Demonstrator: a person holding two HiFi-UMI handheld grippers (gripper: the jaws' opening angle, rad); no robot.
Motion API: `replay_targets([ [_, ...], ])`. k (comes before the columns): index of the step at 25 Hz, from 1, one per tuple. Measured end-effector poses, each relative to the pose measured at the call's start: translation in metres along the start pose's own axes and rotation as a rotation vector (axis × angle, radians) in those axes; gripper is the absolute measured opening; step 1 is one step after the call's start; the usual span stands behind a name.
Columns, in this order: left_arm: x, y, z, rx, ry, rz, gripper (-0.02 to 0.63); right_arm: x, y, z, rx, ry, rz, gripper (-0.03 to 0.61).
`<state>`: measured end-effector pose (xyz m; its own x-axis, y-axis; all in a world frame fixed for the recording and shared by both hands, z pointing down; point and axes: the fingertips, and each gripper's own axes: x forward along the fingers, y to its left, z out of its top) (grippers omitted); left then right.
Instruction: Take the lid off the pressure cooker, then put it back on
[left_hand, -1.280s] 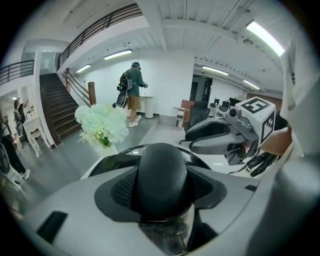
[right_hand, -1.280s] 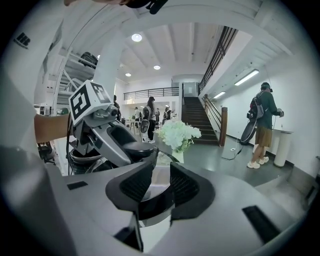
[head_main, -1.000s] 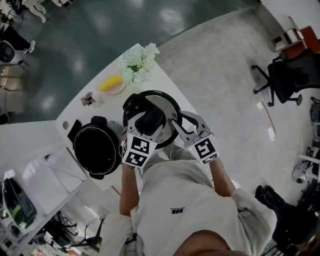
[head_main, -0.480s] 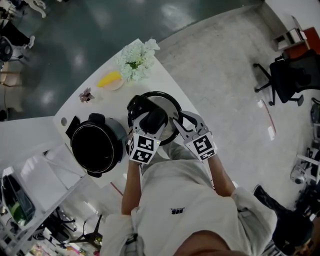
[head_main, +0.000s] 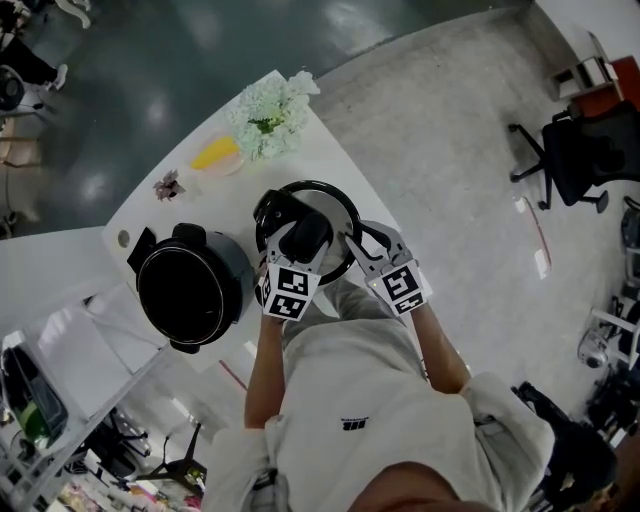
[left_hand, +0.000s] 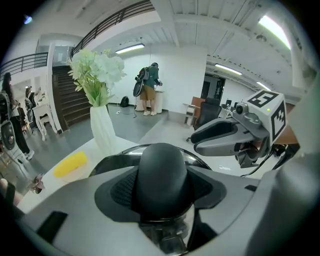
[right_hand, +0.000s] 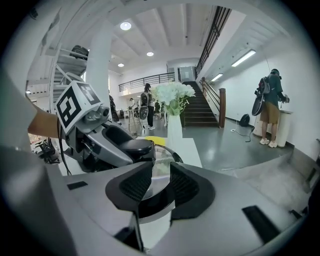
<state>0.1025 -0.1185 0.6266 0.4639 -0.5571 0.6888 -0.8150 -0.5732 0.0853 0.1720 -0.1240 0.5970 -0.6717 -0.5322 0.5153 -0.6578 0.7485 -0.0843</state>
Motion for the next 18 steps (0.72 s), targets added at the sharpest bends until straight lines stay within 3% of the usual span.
replay_targets([
  [18, 0.04, 0.006, -0.036, -0.025, 0.021, 0.03, 0.287, 0.029, -0.005, -0.045, 0.014, 0.051, 0.005, 0.115],
])
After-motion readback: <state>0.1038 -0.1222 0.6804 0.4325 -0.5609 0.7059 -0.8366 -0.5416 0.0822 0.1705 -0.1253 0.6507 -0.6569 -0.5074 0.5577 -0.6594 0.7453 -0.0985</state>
